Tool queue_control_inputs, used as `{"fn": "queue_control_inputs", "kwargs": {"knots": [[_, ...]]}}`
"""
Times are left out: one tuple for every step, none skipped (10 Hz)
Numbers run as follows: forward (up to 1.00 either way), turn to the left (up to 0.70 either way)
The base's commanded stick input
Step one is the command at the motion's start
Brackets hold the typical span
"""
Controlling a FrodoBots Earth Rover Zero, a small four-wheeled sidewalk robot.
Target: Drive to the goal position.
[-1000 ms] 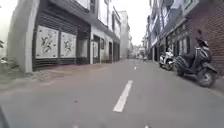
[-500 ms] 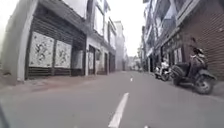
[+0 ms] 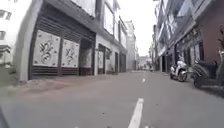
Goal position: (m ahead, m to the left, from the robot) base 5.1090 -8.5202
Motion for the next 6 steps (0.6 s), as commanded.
{"fn": "queue_control_inputs", "kwargs": {"knots": [[1.00,0.45],[1.00,0.36],[1.00,0.27],[1.00,0.19],[1.00,0.10],[1.00,0.01]]}}
